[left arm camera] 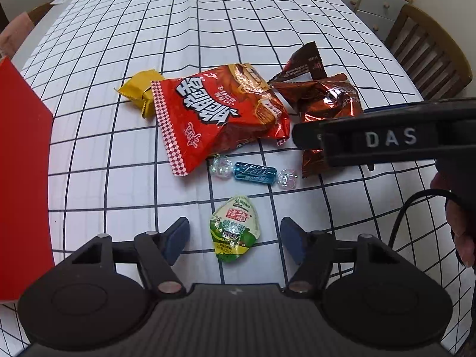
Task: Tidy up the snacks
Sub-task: 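Grasp the green jelly cup with the left tool while the right tool grasps the brown Oreo bag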
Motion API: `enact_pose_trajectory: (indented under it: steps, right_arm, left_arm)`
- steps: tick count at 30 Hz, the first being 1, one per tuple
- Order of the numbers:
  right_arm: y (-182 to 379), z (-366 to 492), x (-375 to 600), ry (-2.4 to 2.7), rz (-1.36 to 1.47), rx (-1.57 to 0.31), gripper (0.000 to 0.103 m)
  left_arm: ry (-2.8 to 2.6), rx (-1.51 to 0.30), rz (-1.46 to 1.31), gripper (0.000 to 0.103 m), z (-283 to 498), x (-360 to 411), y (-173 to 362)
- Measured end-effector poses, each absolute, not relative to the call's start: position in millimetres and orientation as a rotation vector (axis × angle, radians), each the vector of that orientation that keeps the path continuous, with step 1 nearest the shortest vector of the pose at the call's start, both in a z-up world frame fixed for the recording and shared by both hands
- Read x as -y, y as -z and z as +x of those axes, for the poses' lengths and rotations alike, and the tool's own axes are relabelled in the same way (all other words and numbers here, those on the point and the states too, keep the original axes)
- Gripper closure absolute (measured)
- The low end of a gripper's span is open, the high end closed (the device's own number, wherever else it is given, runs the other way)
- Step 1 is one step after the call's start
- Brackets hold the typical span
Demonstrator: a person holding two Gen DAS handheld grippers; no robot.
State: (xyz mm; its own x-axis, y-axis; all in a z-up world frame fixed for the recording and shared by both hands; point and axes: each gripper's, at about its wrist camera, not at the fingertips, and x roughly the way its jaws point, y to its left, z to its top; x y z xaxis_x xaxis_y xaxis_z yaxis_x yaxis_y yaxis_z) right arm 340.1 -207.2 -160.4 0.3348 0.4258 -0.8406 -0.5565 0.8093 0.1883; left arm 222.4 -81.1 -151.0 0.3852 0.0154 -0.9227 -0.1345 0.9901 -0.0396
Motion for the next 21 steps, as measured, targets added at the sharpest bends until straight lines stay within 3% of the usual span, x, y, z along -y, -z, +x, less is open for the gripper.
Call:
enact_pose_trajectory:
  steps: [2, 8, 10, 21]
  right_arm:
    - [162, 340, 206, -0.647, -0.146, -1.052, 0.02]
    - [163, 341, 206, -0.647, -0.13, -1.055, 0.03]
    - [163, 340, 206, -0.645, -0.127, -1.055, 0.038]
    - [157, 328, 217, -0.628, -0.104, -1.006, 0.064]
  left_arm:
    - [-0.087, -1.17, -0.107, 0.039, 222, 83, 151]
    - [-0.102, -1.161, -0.054, 0.056, 222, 87, 151]
    - [-0.093, -1.156, -0.055, 0.068, 221, 87, 150]
    - [-0.088, -1.164, -0.067, 0.069, 217, 85, 149]
